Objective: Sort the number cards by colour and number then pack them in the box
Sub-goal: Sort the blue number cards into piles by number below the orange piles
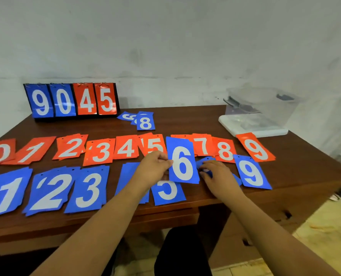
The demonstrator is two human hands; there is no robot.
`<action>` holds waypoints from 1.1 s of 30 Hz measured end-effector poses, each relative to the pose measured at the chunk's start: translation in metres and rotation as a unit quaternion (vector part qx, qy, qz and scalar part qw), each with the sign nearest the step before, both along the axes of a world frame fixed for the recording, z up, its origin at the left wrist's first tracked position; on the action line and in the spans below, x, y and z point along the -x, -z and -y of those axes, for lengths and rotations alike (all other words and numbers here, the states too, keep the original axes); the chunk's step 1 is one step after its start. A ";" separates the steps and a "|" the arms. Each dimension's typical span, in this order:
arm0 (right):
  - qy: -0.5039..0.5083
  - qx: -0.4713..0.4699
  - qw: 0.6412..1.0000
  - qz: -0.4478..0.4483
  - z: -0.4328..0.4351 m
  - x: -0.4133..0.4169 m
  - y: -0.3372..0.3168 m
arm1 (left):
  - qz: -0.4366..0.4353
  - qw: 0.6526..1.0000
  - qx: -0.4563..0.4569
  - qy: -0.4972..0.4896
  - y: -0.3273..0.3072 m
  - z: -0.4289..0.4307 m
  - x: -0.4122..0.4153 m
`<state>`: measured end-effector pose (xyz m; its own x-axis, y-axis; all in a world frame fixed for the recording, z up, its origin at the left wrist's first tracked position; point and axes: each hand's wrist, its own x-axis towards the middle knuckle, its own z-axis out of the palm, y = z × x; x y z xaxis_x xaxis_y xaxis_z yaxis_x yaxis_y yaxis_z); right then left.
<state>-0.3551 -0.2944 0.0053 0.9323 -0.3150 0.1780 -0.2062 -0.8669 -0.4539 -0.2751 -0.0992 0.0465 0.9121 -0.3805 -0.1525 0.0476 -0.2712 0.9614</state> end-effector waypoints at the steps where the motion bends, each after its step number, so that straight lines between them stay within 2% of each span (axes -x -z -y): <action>1: 0.019 -0.019 1.000 0.013 0.003 0.001 -0.002 | -0.009 1.000 0.001 0.003 0.002 0.005 0.004; 4: 0.092 -0.136 0.983 0.083 0.002 0.002 -0.014 | -0.059 0.997 0.041 0.008 0.006 0.014 0.013; 7: 0.113 -0.332 0.934 0.072 -0.005 -0.001 -0.025 | -0.115 0.989 0.086 0.040 0.005 0.018 0.019; 8: 0.114 -0.359 0.925 0.055 -0.007 -0.001 -0.026 | -0.109 0.990 0.070 0.054 0.005 0.018 0.019; 9: 0.114 -0.365 0.923 0.043 -0.008 -0.002 -0.026 | -0.067 0.995 0.024 0.067 0.006 0.017 0.018; 11: 0.116 -0.342 0.932 0.035 -0.006 -0.003 -0.023 | 0.105 0.984 -0.117 0.083 0.009 0.009 0.012; 13: 0.115 -0.283 0.952 0.020 -0.005 -0.004 -0.019 | 0.274 0.927 -0.236 0.099 0.014 -0.002 0.003; 14: 0.113 -0.243 0.963 0.013 -0.005 -0.003 -0.018 | 0.321 0.895 -0.281 0.127 0.016 -0.007 -0.001; 16: 0.108 -0.170 0.980 0.010 -0.008 -0.003 -0.014 | 0.344 0.841 -0.364 0.205 0.019 -0.015 -0.005; 18: 0.105 -0.116 0.988 0.006 -0.013 -0.004 -0.013 | 0.330 0.817 -0.401 0.250 0.022 -0.019 -0.007; 27: 0.103 0.031 0.994 -0.030 -0.021 -0.005 -0.009 | 0.344 0.826 -0.358 0.265 0.028 -0.030 -0.013; 33: 0.088 -0.005 0.995 0.050 -0.019 -0.033 -0.020 | 0.364 0.864 -0.295 0.182 0.013 -0.027 -0.034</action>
